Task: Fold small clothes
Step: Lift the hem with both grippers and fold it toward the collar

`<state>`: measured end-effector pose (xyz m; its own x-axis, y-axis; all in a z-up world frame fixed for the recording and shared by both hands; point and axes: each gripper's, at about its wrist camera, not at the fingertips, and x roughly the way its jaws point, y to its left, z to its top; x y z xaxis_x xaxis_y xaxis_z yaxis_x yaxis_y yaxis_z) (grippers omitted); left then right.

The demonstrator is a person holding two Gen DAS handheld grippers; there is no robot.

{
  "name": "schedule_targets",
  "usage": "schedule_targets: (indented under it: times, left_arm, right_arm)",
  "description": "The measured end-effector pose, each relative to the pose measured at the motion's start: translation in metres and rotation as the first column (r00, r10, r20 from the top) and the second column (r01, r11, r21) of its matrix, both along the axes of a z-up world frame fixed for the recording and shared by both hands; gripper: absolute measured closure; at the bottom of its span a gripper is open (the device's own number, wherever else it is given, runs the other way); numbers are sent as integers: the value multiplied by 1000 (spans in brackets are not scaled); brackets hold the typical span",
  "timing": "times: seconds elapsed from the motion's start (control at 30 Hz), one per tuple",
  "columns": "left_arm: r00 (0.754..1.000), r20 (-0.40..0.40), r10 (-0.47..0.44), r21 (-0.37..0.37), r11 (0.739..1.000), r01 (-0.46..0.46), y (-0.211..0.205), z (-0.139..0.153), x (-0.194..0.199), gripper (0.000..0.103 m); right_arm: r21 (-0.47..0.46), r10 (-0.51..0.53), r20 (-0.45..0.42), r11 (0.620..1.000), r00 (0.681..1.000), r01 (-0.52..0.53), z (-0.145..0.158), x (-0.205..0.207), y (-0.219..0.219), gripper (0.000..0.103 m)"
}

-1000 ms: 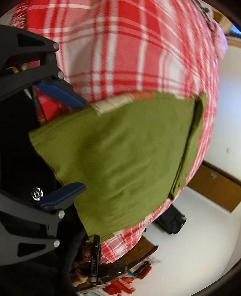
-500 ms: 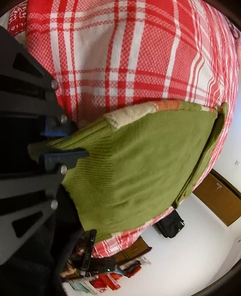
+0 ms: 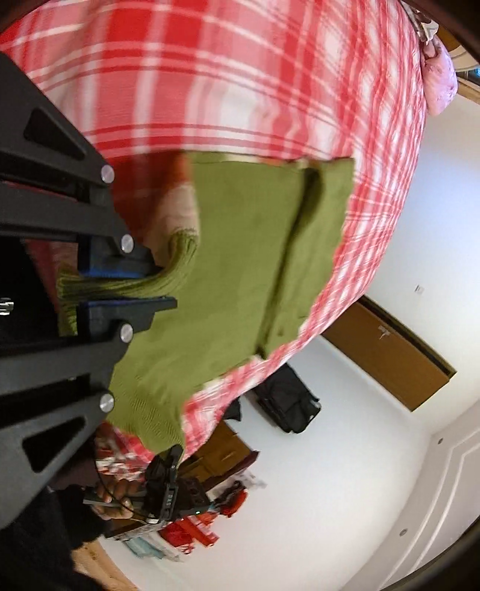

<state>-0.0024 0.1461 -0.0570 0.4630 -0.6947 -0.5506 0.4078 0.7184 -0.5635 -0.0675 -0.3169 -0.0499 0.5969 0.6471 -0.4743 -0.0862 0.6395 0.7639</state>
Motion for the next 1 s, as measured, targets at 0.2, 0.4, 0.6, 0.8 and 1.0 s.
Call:
schedule_targets:
  times: [0.2,0.4,0.6,0.8,1.0]
  left_arm:
    - [994,-40,100,51,994,-98,-13,-7,75,95]
    - [989,-64,132,191,975,-118,-26,-27,126,88]
    - [983,50,177,231,955,-184,0,-7,124,23]
    - [976,152,154,271,943,-192,18,7,129,22]
    - [982,187,15,383,920,-87,-30,-7,139,22]
  right_arm:
    - [-38,-63,-18,997,998,63,-9,72,-9,99]
    - [-74,-169,-106,984,980,162,-45,122,-23,98]
    - [-46,-189,-149,982,971,184,-61,133,-31,96]
    - [-16,-169,-80,986,982,168,-43,119,-33,80]
    - [0,-251,79,968,965,251,-6,86,-42,39]
